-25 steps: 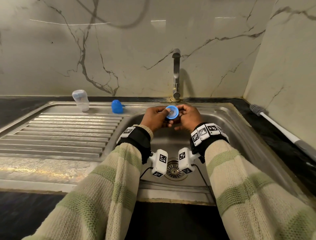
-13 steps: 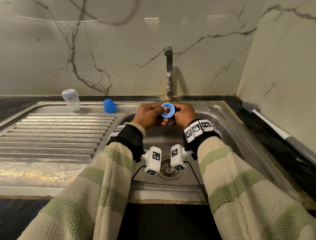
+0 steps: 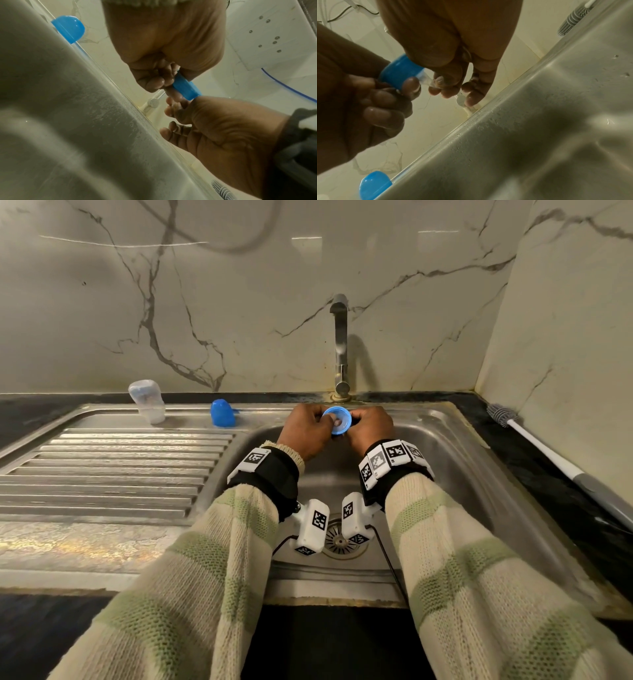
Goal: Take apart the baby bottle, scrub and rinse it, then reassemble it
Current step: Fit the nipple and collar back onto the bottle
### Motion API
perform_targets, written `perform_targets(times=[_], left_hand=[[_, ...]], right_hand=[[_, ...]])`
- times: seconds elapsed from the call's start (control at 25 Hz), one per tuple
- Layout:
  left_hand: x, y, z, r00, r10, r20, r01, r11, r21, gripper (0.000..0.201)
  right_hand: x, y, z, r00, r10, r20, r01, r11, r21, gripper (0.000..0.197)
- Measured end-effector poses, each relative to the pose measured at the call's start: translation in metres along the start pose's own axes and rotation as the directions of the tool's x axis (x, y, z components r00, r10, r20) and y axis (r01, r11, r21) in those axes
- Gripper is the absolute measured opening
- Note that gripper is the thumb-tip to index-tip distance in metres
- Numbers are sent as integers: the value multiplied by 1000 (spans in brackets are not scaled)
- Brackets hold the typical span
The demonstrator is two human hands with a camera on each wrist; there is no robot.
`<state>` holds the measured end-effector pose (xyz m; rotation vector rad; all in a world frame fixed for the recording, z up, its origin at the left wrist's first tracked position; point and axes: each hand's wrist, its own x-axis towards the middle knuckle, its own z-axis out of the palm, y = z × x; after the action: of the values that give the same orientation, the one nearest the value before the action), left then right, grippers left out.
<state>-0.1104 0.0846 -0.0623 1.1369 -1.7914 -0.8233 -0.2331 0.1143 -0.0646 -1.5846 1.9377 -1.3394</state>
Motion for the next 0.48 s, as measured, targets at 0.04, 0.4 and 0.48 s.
perform_targets(times=[0.04, 0.4, 0.48], left_hand=[[0, 0, -1, 1000, 4, 1, -4, 1000, 4, 15], [-1, -1, -5, 999, -32, -37, 26, 989, -148, 18], [-1, -1, -10, 996, -81, -26, 73, 971, -227, 19]], right_hand=[[2, 0, 2, 1000, -3, 0, 3, 1000, -6, 24], [-2, -5, 1, 989, 65, 130, -103, 943, 316, 19], [-7, -9, -2, 967, 87, 238, -196, 852, 485, 18]])
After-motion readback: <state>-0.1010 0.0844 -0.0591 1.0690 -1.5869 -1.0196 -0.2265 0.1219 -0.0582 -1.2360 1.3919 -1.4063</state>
